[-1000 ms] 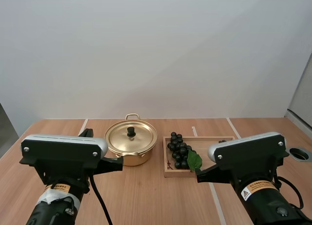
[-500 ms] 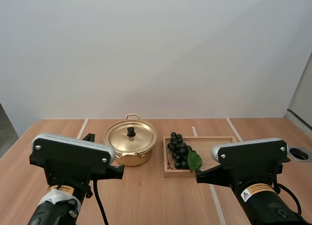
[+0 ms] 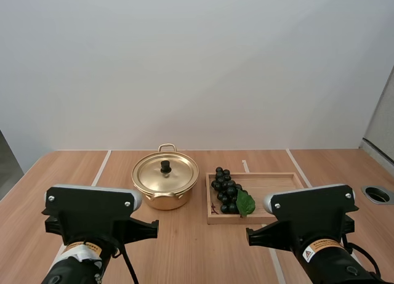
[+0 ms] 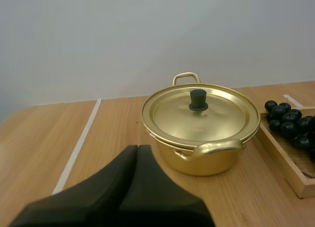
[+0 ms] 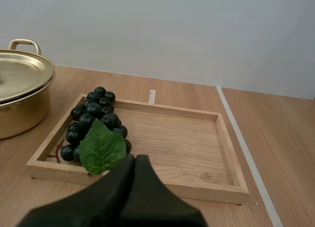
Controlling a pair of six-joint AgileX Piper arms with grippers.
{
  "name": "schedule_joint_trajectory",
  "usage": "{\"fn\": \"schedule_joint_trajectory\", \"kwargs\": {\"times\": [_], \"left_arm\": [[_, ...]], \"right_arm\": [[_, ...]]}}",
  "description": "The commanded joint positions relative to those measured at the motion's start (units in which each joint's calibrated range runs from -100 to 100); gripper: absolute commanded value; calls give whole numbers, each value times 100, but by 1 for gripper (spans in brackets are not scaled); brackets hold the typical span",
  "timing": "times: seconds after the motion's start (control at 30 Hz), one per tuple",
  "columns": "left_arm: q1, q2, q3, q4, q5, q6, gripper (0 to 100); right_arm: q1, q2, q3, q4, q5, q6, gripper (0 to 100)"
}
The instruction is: Open the pot, put the pineapple inside, and close it
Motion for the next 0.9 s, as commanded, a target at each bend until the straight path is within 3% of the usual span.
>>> {"fn": "schedule_joint_trajectory", "kwargs": {"times": [0.0,0.87], "left_arm": [[9,-18,0,1,-64,-197,0],[9,-18,0,1,-83,-197,0]], "right_arm": [[-24,-43,4,-35,182,-73,0],[-21,-43,4,41,643,-661,0]]}}
